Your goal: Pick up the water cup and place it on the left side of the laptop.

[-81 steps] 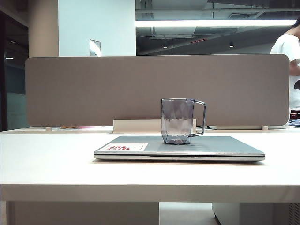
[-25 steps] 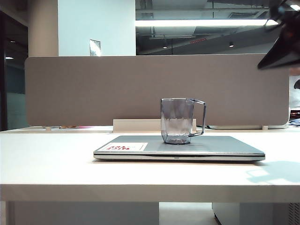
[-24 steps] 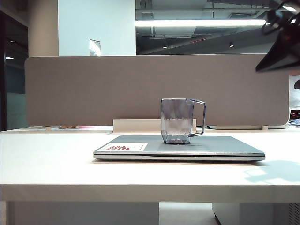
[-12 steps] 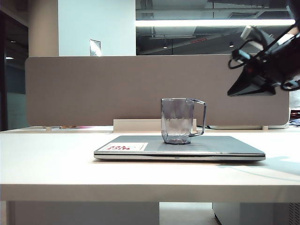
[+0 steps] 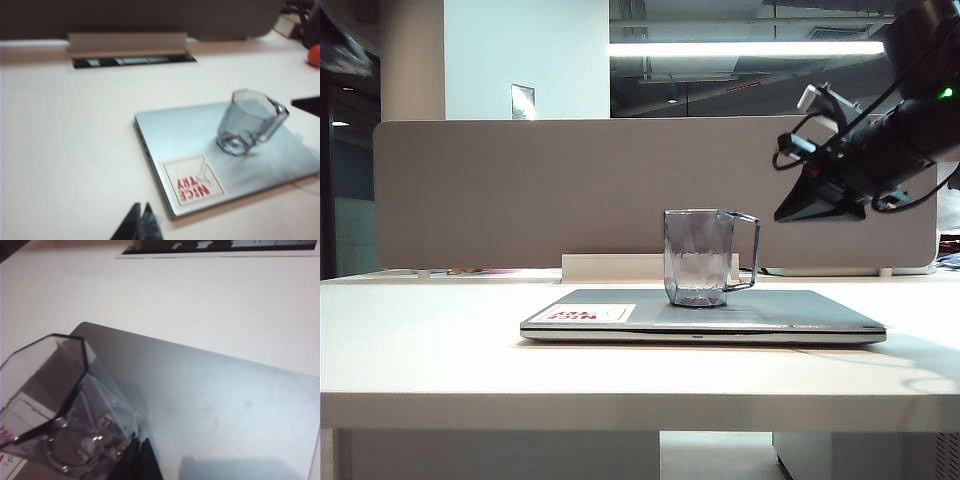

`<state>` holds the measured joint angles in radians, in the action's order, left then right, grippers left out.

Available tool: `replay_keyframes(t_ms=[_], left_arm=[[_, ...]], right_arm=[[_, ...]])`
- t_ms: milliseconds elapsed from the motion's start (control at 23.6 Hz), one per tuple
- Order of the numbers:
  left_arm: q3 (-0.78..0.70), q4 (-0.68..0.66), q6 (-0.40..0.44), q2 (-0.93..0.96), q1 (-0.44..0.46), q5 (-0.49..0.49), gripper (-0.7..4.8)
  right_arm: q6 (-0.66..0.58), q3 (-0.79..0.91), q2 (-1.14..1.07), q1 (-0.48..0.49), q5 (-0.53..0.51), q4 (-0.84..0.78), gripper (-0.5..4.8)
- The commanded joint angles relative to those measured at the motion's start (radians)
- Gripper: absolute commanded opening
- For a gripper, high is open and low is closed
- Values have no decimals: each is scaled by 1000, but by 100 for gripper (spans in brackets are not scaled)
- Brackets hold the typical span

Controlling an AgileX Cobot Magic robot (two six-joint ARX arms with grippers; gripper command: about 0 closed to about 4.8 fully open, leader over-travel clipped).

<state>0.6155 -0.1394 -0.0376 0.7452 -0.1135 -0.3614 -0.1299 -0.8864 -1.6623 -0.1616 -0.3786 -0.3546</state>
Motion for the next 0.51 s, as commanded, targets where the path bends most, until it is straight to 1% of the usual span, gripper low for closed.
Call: replay_keyframes(t_ms=[42,127,254,296,338,508], left_arm=[[37,13,5,69,-66,10,-6],[49,14,8,104,-98,10,-6],[64,13,46,148,-146,12,-6],[71,13,49,169,-177,35,-6],[71,14,49,176,-190,48,-6],[71,13,49,186,-198,51,-6]], right_arm=[[4,-29,-32,-3,-6,-17,-5],[4,-38,-47,-9,-3,-23,-5],[4,-48,-63,-13,-3,-24,-5],[4,-51,-71,-19,-3,-24,-5],[4,-52,-75,-22,-6,-24,-5],[4,-52,-81,-37,-11,-22,-5]])
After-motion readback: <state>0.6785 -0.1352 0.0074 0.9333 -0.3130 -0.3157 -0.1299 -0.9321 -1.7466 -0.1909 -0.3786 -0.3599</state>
